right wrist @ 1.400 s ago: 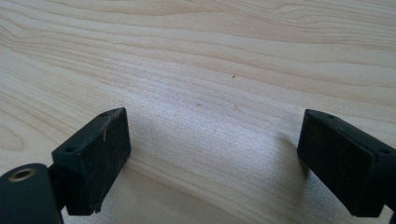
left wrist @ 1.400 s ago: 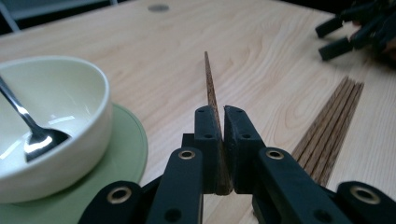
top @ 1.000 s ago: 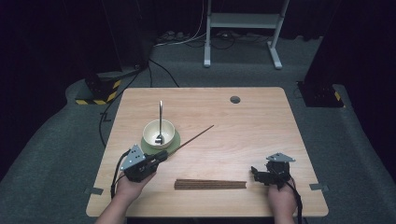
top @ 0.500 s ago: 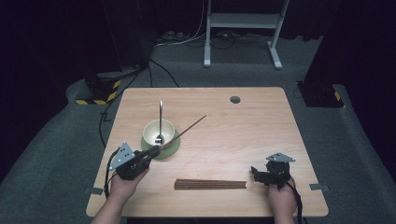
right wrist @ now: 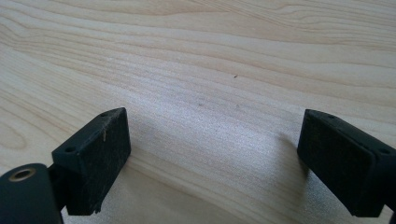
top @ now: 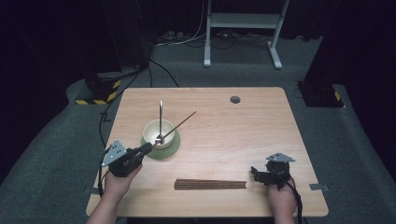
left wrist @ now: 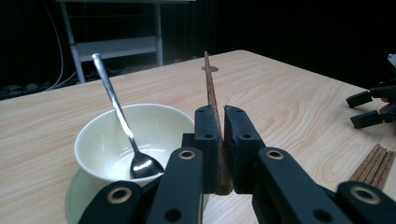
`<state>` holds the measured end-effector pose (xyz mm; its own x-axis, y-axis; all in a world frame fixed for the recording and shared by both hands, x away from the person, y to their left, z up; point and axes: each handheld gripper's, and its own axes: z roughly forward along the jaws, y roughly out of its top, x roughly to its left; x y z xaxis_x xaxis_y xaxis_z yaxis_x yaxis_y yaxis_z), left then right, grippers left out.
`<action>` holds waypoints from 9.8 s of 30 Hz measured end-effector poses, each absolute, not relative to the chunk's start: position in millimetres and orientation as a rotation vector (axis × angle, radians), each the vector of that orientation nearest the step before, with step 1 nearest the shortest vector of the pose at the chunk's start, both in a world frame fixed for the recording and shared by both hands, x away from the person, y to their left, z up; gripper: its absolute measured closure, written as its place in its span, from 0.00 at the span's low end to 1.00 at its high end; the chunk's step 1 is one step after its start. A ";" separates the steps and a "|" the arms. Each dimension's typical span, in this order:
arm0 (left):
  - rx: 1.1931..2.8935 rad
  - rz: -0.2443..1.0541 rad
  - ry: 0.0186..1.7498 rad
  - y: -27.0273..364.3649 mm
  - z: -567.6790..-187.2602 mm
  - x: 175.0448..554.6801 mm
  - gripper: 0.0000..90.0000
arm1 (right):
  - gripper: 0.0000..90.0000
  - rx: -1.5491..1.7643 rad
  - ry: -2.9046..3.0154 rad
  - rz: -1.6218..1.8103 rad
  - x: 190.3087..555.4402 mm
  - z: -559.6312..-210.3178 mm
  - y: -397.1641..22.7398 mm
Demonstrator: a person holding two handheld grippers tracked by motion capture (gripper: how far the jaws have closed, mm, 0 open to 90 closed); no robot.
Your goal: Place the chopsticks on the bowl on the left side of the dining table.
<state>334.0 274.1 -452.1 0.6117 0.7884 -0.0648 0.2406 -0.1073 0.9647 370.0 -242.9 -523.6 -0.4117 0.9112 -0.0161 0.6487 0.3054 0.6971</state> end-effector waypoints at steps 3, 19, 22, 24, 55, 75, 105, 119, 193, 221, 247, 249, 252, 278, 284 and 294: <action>1.657 0.583 0.889 279.5 -455.0 336.5 0.93 | 0.11 1.389 2.169 0.867 370.0 -523.6 -242.9; 1.688 0.572 1.032 298.8 -472.9 349.8 0.93 | 0.11 1.383 2.170 0.867 370.1 -523.6 -243.1; 1.715 0.572 1.039 299.9 -476.9 352.8 0.93 | 0.11 1.386 2.170 0.867 370.0 -523.6 -243.0; 1.726 0.566 1.060 300.6 -480.1 355.2 0.93 | 0.11 1.387 2.170 0.867 370.0 -523.6 -242.9; 1.831 0.574 0.885 248.1 -466.8 337.8 0.67 | 0.11 1.383 2.171 0.867 370.1 -523.6 -243.1; 2.068 0.299 0.751 187.5 -496.9 337.6 0.64 | 0.11 1.378 2.178 0.872 370.0 -523.5 -243.0; 2.181 0.184 0.749 171.9 -518.3 343.5 0.89 | 0.11 1.381 2.179 0.874 369.8 -523.5 -242.3; 2.182 0.264 0.812 192.1 -516.6 348.1 0.90 | 0.11 1.374 2.180 0.875 369.8 -523.7 -242.4; 1.692 0.618 0.799 236.2 -452.1 324.5 0.93 | 0.11 1.373 2.171 0.877 369.5 -524.2 -241.7; 1.616 0.689 0.899 264.2 -449.4 329.3 0.93 | 0.11 1.371 2.172 0.878 369.5 -524.2 -241.7; 1.668 0.670 1.028 277.0 -469.1 344.7 0.93 | 0.11 1.367 2.173 0.877 369.6 -524.3 -241.7; 1.673 0.666 1.032 277.4 -470.2 345.9 0.93 | 0.11 1.375 2.172 0.878 369.4 -524.1 -241.4; 1.688 0.667 1.038 276.2 -472.2 346.8 0.93 | 0.11 1.375 2.172 0.878 369.3 -524.1 -241.4; 1.820 0.746 1.054 265.6 -479.9 348.9 0.92 | 0.11 1.375 2.172 0.877 369.3 -524.1 -241.4; 1.758 0.764 1.044 269.3 -474.3 345.2 0.79 | 0.11 1.370 2.172 0.876 369.4 -524.2 -241.6; 1.679 0.710 1.099 287.6 -475.2 343.8 0.54 | 0.11 1.368 2.173 0.876 369.5 -524.2 -241.7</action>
